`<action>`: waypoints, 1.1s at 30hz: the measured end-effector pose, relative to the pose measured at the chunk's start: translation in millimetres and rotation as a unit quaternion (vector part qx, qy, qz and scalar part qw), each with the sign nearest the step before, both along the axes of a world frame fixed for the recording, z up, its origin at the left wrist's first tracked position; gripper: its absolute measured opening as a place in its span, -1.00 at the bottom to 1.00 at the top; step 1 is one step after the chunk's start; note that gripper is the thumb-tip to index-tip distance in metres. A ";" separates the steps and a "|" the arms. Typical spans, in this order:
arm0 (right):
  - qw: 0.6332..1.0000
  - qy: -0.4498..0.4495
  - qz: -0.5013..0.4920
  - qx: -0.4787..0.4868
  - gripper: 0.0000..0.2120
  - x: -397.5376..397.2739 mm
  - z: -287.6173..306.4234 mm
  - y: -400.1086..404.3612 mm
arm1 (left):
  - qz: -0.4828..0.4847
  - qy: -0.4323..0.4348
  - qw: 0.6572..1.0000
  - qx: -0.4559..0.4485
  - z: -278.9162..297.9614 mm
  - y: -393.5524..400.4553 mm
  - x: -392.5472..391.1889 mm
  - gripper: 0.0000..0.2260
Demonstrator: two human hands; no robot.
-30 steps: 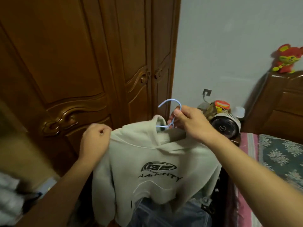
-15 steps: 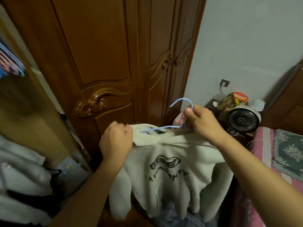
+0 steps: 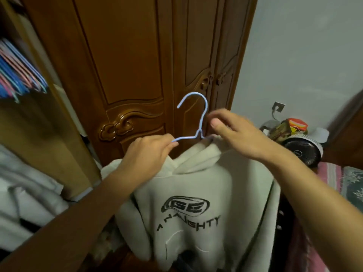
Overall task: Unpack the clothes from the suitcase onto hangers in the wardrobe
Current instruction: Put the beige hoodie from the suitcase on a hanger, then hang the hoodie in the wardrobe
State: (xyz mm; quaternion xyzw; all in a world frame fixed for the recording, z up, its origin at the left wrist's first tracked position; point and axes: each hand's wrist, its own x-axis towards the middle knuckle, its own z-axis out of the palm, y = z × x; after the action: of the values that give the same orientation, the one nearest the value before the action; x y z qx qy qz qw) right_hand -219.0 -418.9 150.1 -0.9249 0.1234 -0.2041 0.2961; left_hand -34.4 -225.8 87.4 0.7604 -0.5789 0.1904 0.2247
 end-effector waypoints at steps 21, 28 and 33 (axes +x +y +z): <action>0.933 0.116 0.337 -0.054 -0.86 57.4 -14.9 25.4 | 0.210 -0.163 0.964 -0.005 25.1 102.7 -33.7 -0.64; 0.912 0.082 0.401 0.026 -0.85 122.8 -11.8 109.9 | 0.364 -0.135 0.921 0.011 28.5 188.0 -0.5 -0.60; 0.948 0.002 0.316 0.038 -0.74 186.6 3.7 165.9 | 0.401 0.128 0.907 -0.037 39.5 236.6 48.4 -0.54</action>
State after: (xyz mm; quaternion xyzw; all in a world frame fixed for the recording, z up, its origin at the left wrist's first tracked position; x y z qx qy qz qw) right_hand -32.4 -253.0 153.8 -0.9052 -0.1667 -0.0937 0.3797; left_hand 14.0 10.8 127.0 0.9372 -0.1844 0.1869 0.2296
